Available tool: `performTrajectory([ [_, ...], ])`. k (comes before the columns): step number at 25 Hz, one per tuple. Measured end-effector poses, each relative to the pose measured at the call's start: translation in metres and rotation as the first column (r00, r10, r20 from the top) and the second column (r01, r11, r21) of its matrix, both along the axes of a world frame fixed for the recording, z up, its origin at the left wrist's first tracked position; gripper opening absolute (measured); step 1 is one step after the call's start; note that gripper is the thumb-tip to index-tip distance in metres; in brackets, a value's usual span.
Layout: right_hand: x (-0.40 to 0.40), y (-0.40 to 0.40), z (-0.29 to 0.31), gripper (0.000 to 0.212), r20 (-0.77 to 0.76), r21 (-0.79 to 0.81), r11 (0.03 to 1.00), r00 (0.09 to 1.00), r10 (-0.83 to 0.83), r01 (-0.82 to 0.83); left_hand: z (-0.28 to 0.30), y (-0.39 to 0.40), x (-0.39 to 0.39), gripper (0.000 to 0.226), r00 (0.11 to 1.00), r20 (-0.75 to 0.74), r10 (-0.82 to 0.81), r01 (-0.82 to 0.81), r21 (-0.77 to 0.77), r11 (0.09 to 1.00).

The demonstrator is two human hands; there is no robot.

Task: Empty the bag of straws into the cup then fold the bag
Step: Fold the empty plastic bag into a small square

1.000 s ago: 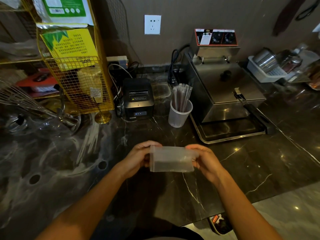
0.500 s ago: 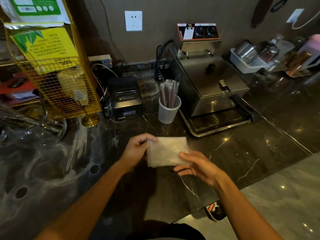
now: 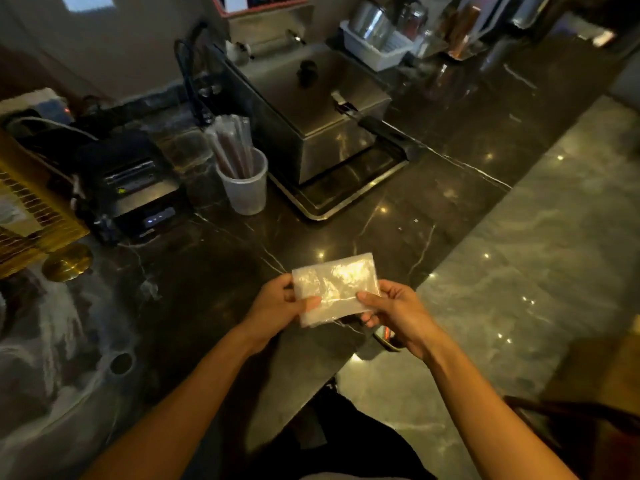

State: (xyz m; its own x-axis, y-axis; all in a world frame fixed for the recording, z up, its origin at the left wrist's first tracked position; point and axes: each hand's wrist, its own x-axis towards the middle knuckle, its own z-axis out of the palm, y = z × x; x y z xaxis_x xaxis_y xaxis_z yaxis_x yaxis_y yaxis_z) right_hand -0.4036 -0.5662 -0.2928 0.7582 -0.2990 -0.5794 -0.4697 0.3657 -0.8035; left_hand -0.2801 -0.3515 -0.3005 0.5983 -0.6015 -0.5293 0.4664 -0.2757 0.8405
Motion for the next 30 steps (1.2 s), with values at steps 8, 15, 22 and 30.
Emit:
performTrajectory([
  [8,-0.095,-0.074,-0.03,0.017,-0.032,0.156,0.879,0.892,-0.451,0.45,-0.01,-0.116,-0.066,0.037,0.993,0.082,-0.084,0.08,0.051,0.995],
  [15,-0.172,-0.195,-0.076,0.015,-0.156,0.12,0.805,0.812,-0.562,0.581,-0.036,-0.244,-0.14,0.035,0.971,-0.074,-0.226,0.235,0.147,0.961],
  [22,-0.188,-0.29,-0.178,0.023,-0.38,-0.142,0.875,0.791,-0.479,0.462,-0.145,-0.35,-0.177,0.02,0.986,-0.149,-0.069,0.125,0.41,0.904],
  [30,-0.138,-0.338,-0.319,0.025,-0.512,-0.205,0.938,0.787,-0.345,0.278,-0.295,-0.404,-0.164,0.022,0.971,-0.216,0.104,0.049,0.6,0.798],
])
